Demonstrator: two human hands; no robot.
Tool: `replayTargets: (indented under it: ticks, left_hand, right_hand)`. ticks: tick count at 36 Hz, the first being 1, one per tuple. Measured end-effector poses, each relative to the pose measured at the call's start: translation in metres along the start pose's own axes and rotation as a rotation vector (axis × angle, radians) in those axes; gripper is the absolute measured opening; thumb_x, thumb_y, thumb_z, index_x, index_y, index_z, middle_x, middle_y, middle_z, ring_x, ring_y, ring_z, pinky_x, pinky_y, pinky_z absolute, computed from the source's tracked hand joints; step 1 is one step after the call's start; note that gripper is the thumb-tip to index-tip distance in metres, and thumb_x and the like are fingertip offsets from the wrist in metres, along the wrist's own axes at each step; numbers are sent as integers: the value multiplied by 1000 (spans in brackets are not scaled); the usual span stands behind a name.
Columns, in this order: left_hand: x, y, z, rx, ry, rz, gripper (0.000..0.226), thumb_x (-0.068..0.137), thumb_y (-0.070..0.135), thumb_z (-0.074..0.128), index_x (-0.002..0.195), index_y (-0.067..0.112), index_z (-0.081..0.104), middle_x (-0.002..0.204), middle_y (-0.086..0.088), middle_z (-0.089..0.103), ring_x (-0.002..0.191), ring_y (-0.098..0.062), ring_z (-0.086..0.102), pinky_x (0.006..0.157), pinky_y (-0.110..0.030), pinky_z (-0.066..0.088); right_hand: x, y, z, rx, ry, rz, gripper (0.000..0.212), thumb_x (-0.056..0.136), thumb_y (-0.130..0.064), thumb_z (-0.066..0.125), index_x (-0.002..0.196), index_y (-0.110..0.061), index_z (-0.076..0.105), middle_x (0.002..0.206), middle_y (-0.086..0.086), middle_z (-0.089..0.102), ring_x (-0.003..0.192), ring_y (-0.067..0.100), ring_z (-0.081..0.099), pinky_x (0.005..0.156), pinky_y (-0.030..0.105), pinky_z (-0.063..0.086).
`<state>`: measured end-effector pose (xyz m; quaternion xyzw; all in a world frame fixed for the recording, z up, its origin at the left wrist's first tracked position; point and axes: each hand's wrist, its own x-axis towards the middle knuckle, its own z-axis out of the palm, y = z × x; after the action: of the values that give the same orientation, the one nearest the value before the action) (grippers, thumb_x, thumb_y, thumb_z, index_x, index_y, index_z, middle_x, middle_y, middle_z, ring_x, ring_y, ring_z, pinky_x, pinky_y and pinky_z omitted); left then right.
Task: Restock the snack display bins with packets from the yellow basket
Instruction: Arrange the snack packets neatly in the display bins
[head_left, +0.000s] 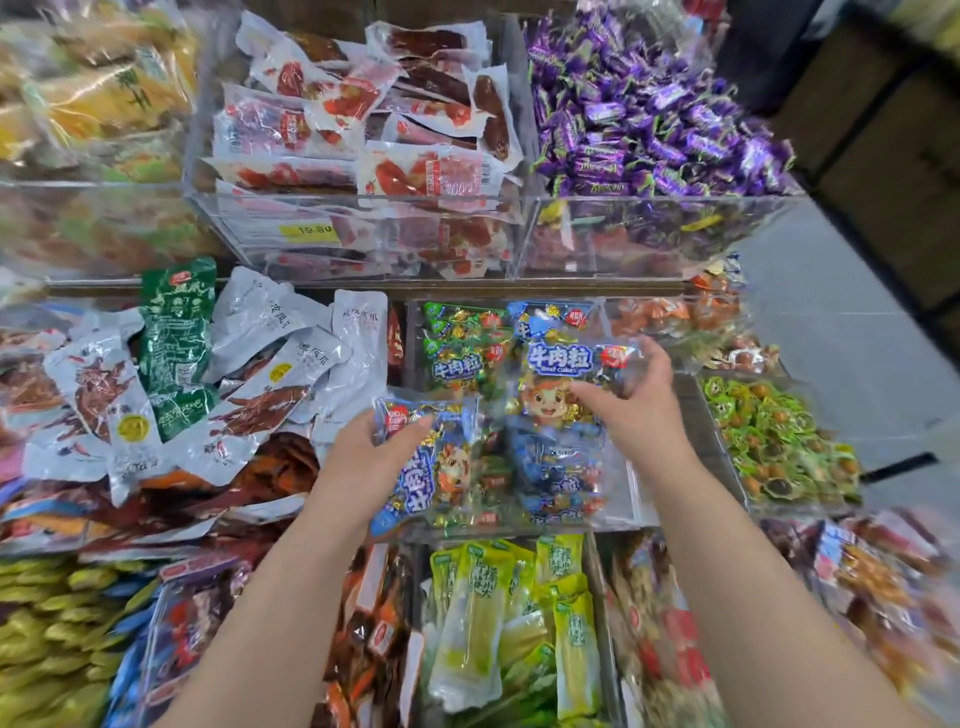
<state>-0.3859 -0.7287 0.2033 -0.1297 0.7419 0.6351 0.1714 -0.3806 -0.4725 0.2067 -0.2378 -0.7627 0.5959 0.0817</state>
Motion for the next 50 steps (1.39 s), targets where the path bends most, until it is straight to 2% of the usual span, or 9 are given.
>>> replayTargets:
  ticks: [3, 8, 13, 15, 18, 25, 35, 42, 50]
  left_hand:
    - [-1, -2, -4, -13, 7, -59, 23, 82, 36, 73, 96, 19, 67, 90, -7, 75, 82, -26, 73, 81, -50, 57]
    - [-3, -1, -6, -44, -18, -83, 24, 82, 33, 73, 98, 15, 66, 87, -9, 76, 80, -28, 74, 77, -50, 58]
    - [-5, 2, -8, -103, -44, -92, 21, 85, 29, 70, 99, 14, 65, 83, -8, 76, 73, -25, 74, 52, -31, 56]
    - [-5, 3, -8, -122, -46, -108, 22, 86, 29, 70, 101, 14, 64, 84, -9, 76, 74, -25, 74, 51, -30, 56]
    - [-3, 3, -7, -107, -51, -123, 25, 87, 29, 69, 103, 11, 63, 85, -9, 76, 74, -26, 74, 56, -34, 58]
    - [3, -1, -2, -38, -42, -103, 28, 83, 34, 71, 99, 12, 64, 84, -7, 76, 76, -26, 74, 75, -48, 59]
    - [8, -5, -3, -125, -59, -133, 21, 83, 32, 71, 98, 17, 65, 88, -11, 76, 79, -30, 74, 71, -45, 57]
    - [16, -4, 5, -150, -104, -160, 11, 88, 24, 67, 97, 19, 65, 90, -12, 75, 83, -31, 73, 75, -49, 57]
    - [18, 4, 12, -96, -262, -74, 23, 93, 4, 55, 112, 16, 61, 109, -10, 72, 102, -30, 67, 86, -48, 54]
  right_hand:
    - [17, -3, -6, -191, 18, -98, 99, 76, -17, 78, 146, -34, 10, 124, -8, 40, 106, 14, 47, 84, 28, 38]
    - [48, -1, 22, -592, -23, -282, 55, 85, -6, 63, 131, -25, 41, 117, 7, 61, 68, 11, 51, 57, 24, 36]
    - [74, 6, 42, -800, -86, -342, 48, 87, -3, 56, 131, -17, 41, 136, 17, 36, 110, 34, 49, 89, 36, 43]
    - [84, 8, 40, -1044, -42, -330, 50, 87, -18, 63, 130, -20, 39, 149, 21, 14, 136, 41, 20, 112, 49, 24]
    - [95, 10, 33, -1491, 5, -357, 66, 84, -51, 61, 138, -27, 31, 153, 15, -20, 142, 38, -15, 111, 52, -12]
    - [101, 27, 50, -1715, -240, -511, 91, 94, -49, 43, 145, -15, -24, 157, 17, -8, 145, 35, -7, 114, 50, -8]
    - [130, 34, 54, -1709, -212, -666, 77, 95, -23, 31, 141, -22, -30, 153, 9, -8, 140, 34, -8, 107, 50, -23]
    - [123, 38, 54, -1562, -308, -588, 99, 90, -50, 48, 138, -21, -35, 155, 12, -22, 139, 34, -27, 91, 44, -42]
    - [53, 4, 35, -450, -296, -620, 38, 88, -36, 56, 121, -19, 60, 125, -1, 52, 121, 15, 42, 106, 29, 32]
